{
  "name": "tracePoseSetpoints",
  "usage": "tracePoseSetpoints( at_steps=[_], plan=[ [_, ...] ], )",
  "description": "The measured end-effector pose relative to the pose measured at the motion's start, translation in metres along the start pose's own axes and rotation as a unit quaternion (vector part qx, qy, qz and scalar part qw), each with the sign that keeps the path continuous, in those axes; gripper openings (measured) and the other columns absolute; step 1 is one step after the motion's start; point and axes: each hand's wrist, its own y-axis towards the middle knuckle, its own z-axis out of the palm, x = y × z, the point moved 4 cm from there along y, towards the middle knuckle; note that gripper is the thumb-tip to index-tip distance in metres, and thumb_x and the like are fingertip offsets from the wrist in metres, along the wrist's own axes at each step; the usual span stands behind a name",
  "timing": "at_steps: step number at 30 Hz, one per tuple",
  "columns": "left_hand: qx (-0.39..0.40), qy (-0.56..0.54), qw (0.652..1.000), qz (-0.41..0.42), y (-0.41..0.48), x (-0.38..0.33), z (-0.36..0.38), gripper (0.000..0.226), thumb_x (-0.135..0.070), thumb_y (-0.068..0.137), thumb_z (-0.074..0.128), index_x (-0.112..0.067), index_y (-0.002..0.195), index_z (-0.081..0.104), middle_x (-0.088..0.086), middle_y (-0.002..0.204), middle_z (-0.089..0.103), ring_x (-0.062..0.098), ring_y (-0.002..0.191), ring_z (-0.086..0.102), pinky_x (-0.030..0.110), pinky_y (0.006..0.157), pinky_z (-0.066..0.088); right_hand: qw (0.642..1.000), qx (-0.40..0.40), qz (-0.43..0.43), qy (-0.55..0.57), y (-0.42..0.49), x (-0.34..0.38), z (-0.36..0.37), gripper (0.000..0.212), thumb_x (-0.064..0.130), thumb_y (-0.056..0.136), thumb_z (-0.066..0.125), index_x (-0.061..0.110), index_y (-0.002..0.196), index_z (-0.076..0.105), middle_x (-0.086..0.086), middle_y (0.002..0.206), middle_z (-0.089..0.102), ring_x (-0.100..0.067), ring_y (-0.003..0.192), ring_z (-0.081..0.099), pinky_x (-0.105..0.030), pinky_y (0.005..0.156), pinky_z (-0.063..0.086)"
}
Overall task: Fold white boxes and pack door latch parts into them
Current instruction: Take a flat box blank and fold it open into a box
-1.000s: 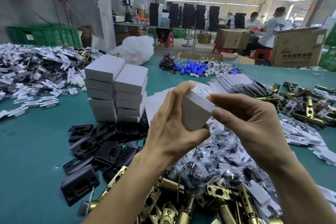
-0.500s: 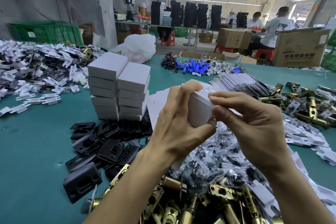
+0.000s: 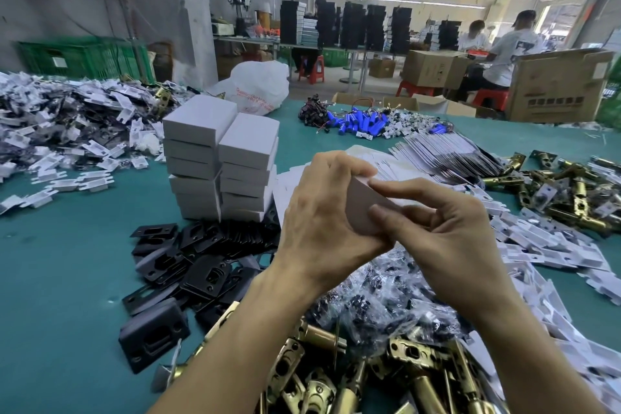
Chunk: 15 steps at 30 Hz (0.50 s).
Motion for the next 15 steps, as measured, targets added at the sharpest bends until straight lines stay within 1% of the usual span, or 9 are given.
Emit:
tracePoseSetpoints(
  at_steps=[2,3,5,7,8,9,11,13,15],
  plan=[
    [-0.004,0.027,0.999,0.018,0.0,-0.001,0.0,0.07,-0.047,0.067,0.079,-0.025,0.126,0.047,0.001,0.133,0.045,0.018,0.121,0.048,0.038,0.095,0.049,0.998,-0.048,-0.024,-0.033,0.0,0.002,-0.006,0.028,0.0,0.083,0.074,0.022,0.101,0.075,-0.001,0.098,0.076,-0.023,0.087,0.073,-0.045,0.071,0.062],
    [-0.017,0.036,0.999,0.019,0.001,-0.003,-0.001,0.073,-0.054,0.067,0.076,-0.026,0.128,0.047,0.003,0.134,0.044,0.016,0.122,0.045,0.029,0.098,0.045,0.995,-0.079,-0.039,-0.052,0.0,0.003,-0.011,0.029,0.0,0.082,0.074,0.021,0.102,0.074,0.0,0.101,0.075,-0.021,0.089,0.073,-0.037,0.071,0.062],
    [-0.078,0.018,0.997,-0.015,0.002,-0.005,-0.007,0.06,-0.061,0.07,0.07,-0.024,0.115,0.053,0.001,0.118,0.052,0.011,0.104,0.051,0.016,0.084,0.043,0.986,-0.134,-0.074,-0.069,0.0,0.008,-0.019,0.031,-0.001,0.082,0.074,0.019,0.106,0.07,0.001,0.106,0.072,-0.017,0.095,0.071,-0.024,0.072,0.06],
    [-0.123,-0.087,0.98,-0.129,0.007,0.0,-0.015,0.049,-0.069,0.072,0.062,-0.024,0.093,0.057,-0.004,0.093,0.06,0.01,0.079,0.06,0.02,0.067,0.047,0.981,-0.153,-0.104,-0.057,0.0,0.012,-0.023,0.04,-0.003,0.082,0.073,0.021,0.113,0.062,0.002,0.112,0.066,-0.013,0.101,0.068,-0.02,0.076,0.058],
    [-0.099,-0.163,0.956,-0.224,0.009,0.007,-0.014,0.057,-0.076,0.07,0.058,-0.023,0.091,0.059,-0.004,0.087,0.064,0.011,0.072,0.065,0.025,0.062,0.05,0.982,-0.142,-0.113,-0.047,0.0,0.013,-0.022,0.049,-0.004,0.081,0.074,0.025,0.117,0.058,0.002,0.114,0.063,-0.012,0.103,0.066,-0.021,0.078,0.058],
    [-0.039,-0.243,0.912,-0.327,0.008,0.014,-0.008,0.07,-0.084,0.069,0.055,-0.021,0.097,0.061,0.0,0.09,0.069,0.014,0.071,0.07,0.031,0.061,0.053,0.985,-0.12,-0.116,-0.046,0.001,0.012,-0.02,0.057,-0.004,0.079,0.075,0.029,0.121,0.054,0.003,0.114,0.061,-0.013,0.106,0.064,-0.024,0.08,0.058],
    [0.103,-0.385,0.798,-0.452,0.003,0.021,0.005,0.09,-0.088,0.068,0.047,-0.015,0.118,0.063,0.012,0.107,0.074,0.028,0.087,0.074,0.043,0.071,0.059,0.984,-0.057,-0.134,-0.1,0.0,0.012,-0.009,0.061,-0.006,0.077,0.076,0.029,0.123,0.057,0.004,0.114,0.059,-0.012,0.11,0.062,-0.029,0.084,0.059],
    [0.169,-0.495,0.709,-0.473,-0.002,0.02,0.01,0.091,-0.085,0.073,0.044,-0.014,0.124,0.069,0.015,0.11,0.072,0.036,0.098,0.068,0.053,0.084,0.059,0.972,-0.002,-0.16,-0.173,-0.004,0.009,0.006,0.058,-0.013,0.075,0.076,0.026,0.117,0.065,0.002,0.111,0.059,-0.01,0.109,0.06,-0.026,0.085,0.057],
    [0.149,-0.563,0.656,-0.479,-0.003,0.022,0.009,0.075,-0.078,0.078,0.05,-0.014,0.106,0.08,0.013,0.096,0.073,0.031,0.086,0.07,0.047,0.072,0.062,0.966,0.036,-0.163,-0.2,-0.007,0.006,0.015,0.058,-0.014,0.072,0.075,0.027,0.113,0.069,0.002,0.109,0.059,-0.007,0.107,0.059,-0.019,0.081,0.054]
  ],
)
